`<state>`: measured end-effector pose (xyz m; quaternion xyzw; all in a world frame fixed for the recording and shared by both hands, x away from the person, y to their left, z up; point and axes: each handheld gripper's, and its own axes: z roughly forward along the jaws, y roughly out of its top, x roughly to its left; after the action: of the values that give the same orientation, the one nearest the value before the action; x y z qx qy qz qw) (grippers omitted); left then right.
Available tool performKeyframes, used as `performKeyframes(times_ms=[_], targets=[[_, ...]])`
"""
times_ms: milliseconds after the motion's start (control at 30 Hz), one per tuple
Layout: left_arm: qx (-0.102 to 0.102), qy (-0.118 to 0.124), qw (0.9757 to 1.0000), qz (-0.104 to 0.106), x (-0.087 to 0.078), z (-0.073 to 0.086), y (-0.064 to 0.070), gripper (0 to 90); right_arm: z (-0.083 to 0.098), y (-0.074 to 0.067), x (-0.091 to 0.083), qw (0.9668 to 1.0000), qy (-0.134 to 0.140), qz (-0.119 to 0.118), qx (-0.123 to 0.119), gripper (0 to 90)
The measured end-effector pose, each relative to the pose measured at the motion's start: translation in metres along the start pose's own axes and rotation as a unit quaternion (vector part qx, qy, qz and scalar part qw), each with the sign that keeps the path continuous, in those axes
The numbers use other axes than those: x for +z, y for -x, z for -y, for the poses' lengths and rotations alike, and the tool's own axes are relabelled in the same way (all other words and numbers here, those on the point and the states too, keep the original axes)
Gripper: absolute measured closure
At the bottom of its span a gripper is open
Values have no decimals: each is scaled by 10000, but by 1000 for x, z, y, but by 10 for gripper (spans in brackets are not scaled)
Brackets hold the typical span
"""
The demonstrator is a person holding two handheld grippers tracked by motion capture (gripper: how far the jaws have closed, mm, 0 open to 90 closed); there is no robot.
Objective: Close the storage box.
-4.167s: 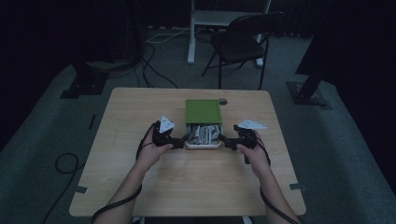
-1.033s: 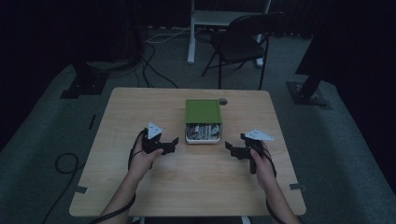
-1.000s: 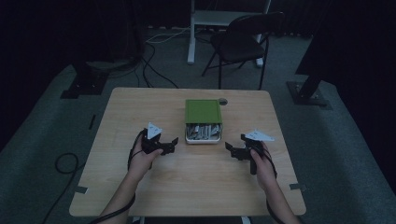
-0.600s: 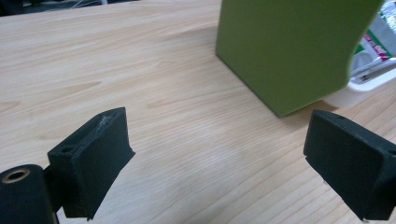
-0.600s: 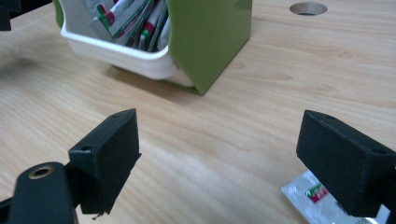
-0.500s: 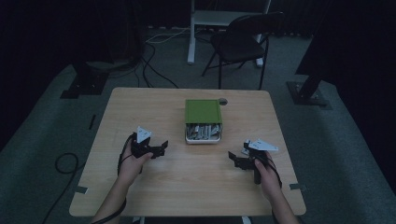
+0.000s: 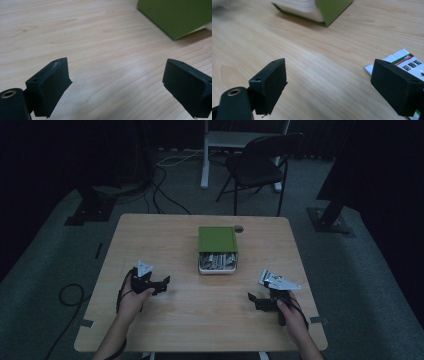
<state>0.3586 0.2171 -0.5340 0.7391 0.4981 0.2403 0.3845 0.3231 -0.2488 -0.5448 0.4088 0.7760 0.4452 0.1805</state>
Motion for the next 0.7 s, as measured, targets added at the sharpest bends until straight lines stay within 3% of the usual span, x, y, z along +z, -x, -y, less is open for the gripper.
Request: performKeyframes(times_ms=[200,433,567,700], targets=[[-224,-289,9988,-331,-11,11,-9,80,5,-6,-5,9995,-188,-122,-238,131],[-519,-348,9962,-614,-27,20,-20,81,12,-12,-6,9982,-346,-241,-429,132],[-563,-334,9947,-794,-37,28,-25,81,15,-14,-3,9968,-488,-299,-563,132],[-638,-445,9934,-847,-43,36,-29,81,15,-16,-1,9958,-554,-354,-640,133]])
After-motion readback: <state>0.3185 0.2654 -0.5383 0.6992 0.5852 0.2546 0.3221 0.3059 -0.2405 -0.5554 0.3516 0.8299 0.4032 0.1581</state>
